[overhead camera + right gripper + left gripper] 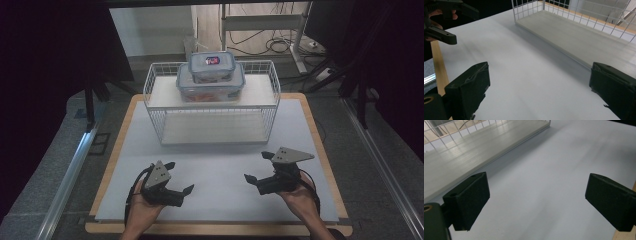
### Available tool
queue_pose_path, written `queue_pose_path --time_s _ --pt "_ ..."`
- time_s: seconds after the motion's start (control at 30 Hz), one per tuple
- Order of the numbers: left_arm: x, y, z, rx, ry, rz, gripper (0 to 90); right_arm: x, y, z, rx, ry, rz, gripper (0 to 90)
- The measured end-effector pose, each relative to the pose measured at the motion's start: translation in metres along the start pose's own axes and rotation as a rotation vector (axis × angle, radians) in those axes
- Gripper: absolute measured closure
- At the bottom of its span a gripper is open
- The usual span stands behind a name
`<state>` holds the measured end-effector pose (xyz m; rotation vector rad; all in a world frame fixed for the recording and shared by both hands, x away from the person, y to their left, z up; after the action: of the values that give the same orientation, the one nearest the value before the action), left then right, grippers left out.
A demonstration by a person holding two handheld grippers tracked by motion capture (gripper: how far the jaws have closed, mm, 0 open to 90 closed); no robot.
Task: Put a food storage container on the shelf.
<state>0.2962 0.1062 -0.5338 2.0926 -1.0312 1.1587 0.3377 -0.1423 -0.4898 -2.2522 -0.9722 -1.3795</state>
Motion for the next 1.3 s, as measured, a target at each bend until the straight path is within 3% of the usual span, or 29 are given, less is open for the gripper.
queue_pose_path --time_s 0.27,0.63,0.97,1.3 --pt "-0.016 0.002 0.000 0.008 -0.029 -0.010 5.3 -0.021 0.001 0.001 -0.038 -0.035 -0.045 3.0" --pt "-0.038 0.004 -0.010 0.023 -0.074 -0.034 4.8 -0.047 0.001 -0.004 -0.057 -0.080 -0.054 3.0" --pt "-0.058 0.006 -0.016 0.018 -0.097 -0.093 4.2 -0.070 0.004 -0.005 -0.076 -0.140 -0.033 3.0" --pt "-0.071 0.004 -0.015 0.027 -0.145 -0.125 3.9 -0.092 0.009 -0.007 -0.087 -0.211 -0.014 3.0"
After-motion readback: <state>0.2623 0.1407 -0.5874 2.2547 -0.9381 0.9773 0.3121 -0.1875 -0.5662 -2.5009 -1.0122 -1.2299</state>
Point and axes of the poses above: each handheld gripper's, and its own axes: z roughly forward along the jaws, x roughly out of its top, y roughly to its right, the point moved 9 cm from there along z, roughly forward along the jaws, and after that the axes turned 12 degrees about -x, right-handed, at the moved point
